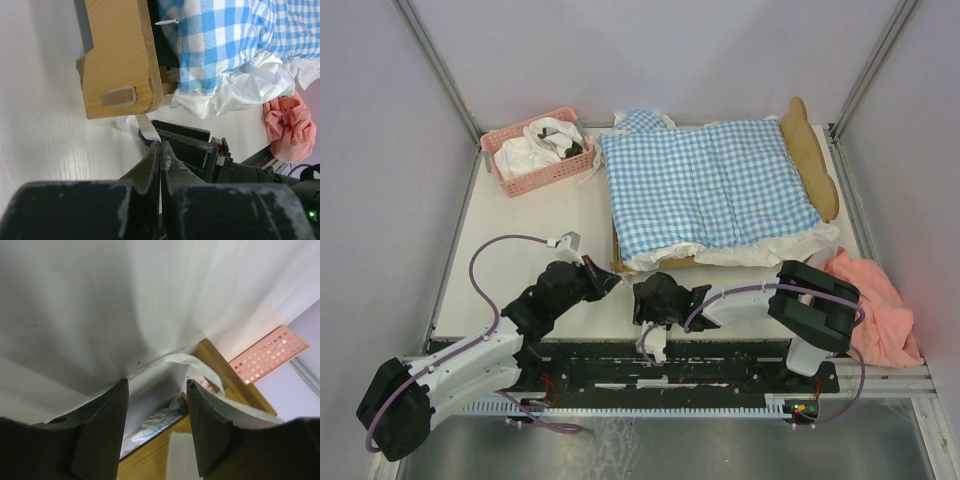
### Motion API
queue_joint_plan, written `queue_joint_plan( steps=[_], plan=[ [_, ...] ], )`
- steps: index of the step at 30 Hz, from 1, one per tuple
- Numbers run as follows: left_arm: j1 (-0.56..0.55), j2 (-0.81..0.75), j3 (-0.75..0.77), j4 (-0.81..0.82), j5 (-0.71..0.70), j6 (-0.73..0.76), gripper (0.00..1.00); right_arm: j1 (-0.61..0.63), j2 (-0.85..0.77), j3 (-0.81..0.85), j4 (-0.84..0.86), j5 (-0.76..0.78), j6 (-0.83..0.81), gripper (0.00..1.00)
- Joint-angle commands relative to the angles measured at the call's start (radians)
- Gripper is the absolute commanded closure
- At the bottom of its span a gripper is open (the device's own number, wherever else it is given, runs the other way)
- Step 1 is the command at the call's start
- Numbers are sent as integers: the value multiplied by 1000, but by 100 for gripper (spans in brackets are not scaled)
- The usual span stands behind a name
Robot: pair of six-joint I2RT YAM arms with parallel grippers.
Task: Set up the pet bed
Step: Tie the ropes to the bed frame.
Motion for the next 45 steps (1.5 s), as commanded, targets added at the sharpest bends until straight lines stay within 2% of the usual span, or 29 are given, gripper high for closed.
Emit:
queue_joint_plan(
  steps=[1,4,9,14,19,27,39,41,45],
  plan=[
    [10,14,57,3,19,6,97,-5,67,74,-17,-64,-154,41],
    [14,14,60,-3,16,13,97,-1,113,103,-10,-114,-164,41],
    [19,16,59,10,13,9,97,29,157,119,82,-197,-72,41],
    [21,26,61,15,8,12,97,34,161,139,85,-241,-2,42],
    [21,33,53,28,3,12,97,34,169,193,-45,-253,-7,47],
    [22,38,55,32,7,12,97,35,237,268,-201,-141,-17,59],
    [23,23,49,35,4,2,97,61,297,406,-462,15,-54,57],
    [22,21,49,34,3,0,97,69,311,425,-490,32,-49,61],
    [22,14,49,29,2,0,97,73,319,440,-495,39,-33,90]
  ],
)
